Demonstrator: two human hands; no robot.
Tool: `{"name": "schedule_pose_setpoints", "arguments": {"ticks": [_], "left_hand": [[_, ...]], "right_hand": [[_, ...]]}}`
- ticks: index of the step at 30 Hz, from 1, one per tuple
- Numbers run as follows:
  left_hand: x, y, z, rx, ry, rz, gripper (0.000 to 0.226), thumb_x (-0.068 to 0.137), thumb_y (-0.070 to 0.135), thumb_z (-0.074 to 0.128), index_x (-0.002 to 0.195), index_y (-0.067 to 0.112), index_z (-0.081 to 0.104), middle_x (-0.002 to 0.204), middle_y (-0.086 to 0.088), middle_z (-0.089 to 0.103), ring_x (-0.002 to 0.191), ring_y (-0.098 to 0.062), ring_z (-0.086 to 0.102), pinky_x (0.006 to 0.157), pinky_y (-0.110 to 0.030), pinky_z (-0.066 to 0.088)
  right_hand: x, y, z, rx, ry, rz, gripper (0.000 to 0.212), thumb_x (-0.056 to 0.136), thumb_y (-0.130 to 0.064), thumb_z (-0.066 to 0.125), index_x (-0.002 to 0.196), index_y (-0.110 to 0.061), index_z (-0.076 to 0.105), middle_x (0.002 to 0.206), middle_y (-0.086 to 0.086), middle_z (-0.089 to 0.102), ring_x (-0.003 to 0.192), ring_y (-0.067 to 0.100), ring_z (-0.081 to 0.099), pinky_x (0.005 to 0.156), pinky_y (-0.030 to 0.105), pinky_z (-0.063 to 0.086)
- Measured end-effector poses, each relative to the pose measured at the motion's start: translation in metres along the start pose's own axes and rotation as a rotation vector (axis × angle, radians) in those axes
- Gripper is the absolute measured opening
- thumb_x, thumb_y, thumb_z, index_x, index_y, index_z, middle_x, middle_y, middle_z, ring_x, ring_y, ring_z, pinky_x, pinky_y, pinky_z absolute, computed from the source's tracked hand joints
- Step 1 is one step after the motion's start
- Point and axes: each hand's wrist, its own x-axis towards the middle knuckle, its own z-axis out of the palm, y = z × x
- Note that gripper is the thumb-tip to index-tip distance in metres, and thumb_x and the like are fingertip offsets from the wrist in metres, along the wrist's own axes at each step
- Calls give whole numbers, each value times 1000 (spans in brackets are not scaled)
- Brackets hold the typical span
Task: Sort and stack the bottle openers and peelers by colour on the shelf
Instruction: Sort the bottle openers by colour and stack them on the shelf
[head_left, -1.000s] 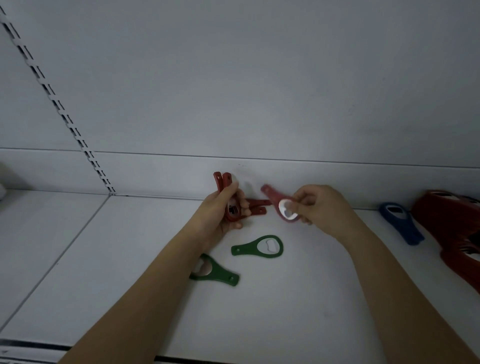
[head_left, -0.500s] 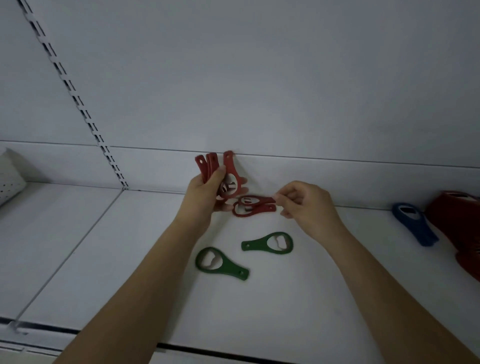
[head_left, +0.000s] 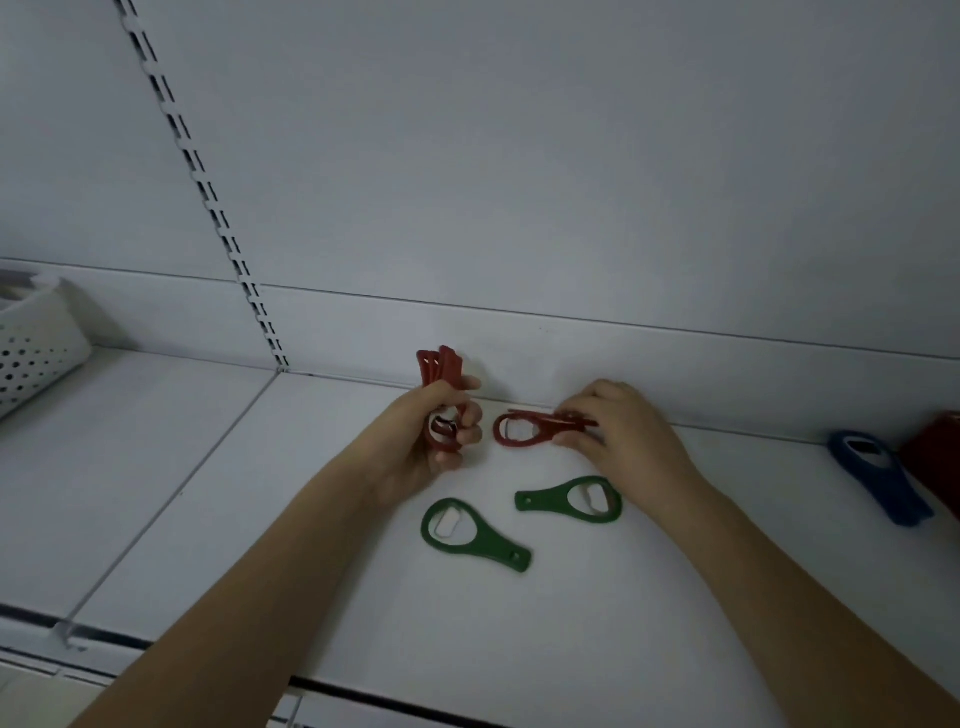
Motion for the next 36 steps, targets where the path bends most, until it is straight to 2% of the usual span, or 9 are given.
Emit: {"name": "schedule_pose_setpoints", "arguments": {"ticks": [8, 12, 15, 19, 25, 28, 30, 32, 36], "left_hand": [[0, 1, -2, -6, 54, -66, 26, 97, 31, 53, 107, 8, 60, 76, -8, 62, 57, -15, 61, 34, -18, 41], [0, 0, 0, 67, 51, -91, 35, 97, 40, 52, 106, 8, 62, 81, -9, 69, 64, -18, 68, 37, -21, 47], [-2, 0, 1, 111, -26, -142, 51, 95, 50, 50, 114, 4, 61, 101, -17, 73, 76, -25, 74, 45, -26, 56], [-9, 0, 2, 268, -306, -269, 72, 90, 62, 43, 130, 4, 56, 117, -22, 69, 90, -30, 73, 54, -28, 60], [-7, -3, 3, 378, -347, -183, 39, 99, 35, 53, 125, 6, 57, 109, -17, 69, 86, -21, 68, 51, -22, 55], [-4, -4, 5, 357, -379, -168, 31, 97, 21, 58, 126, 8, 57, 107, -13, 68, 92, -22, 67, 58, -25, 58], [-3, -5, 7, 377, -390, -147, 27, 97, 12, 56, 124, 8, 55, 105, -12, 68, 95, -23, 67, 63, -27, 59], [0, -5, 9, 393, -401, -126, 27, 97, 6, 55, 124, 6, 53, 106, -13, 68, 97, -23, 67, 72, -29, 59], [3, -8, 15, 608, -349, 45, 33, 98, 8, 57, 130, 4, 47, 102, -16, 61, 92, -26, 63, 85, -37, 58]], "right_hand": [[-6, -5, 2, -366, 177, -42, 19, 85, -24, 73, 76, -11, 63, 70, 1, 57, 63, 19, 54, 48, 26, 32], [-13, -21, -14, 272, 84, 217, 20, 99, -28, 52, 85, -15, 59, 67, -4, 61, 53, 11, 58, 49, 26, 48], [-17, -31, -37, 702, -128, 182, 17, 99, -28, 52, 93, -17, 63, 67, 2, 64, 45, 12, 51, 46, 21, 43], [-17, -42, -33, 502, -250, 89, 4, 92, -37, 60, 91, -36, 64, 71, -12, 68, 58, 2, 61, 56, 13, 43], [-12, -52, -25, 679, 60, 326, 29, 73, -31, 82, 91, -23, 60, 80, -8, 73, 63, 9, 69, 61, 20, 56], [-11, -58, -23, 724, 92, 263, 38, 82, -23, 77, 117, -30, 65, 102, -16, 72, 82, 6, 71, 79, 23, 58], [-12, -61, -24, 708, 40, 191, 59, 89, -30, 67, 142, -41, 43, 123, -29, 62, 102, -7, 63, 89, 8, 47], [-12, -64, -24, 656, -33, 119, 61, 93, -43, 55, 147, -48, 29, 133, -39, 49, 117, -17, 49, 95, 0, 37], [-10, -69, -23, 714, -59, 91, 63, 85, -60, 53, 144, -55, 31, 132, -48, 39, 128, -15, 41, 105, 11, 36]]}}
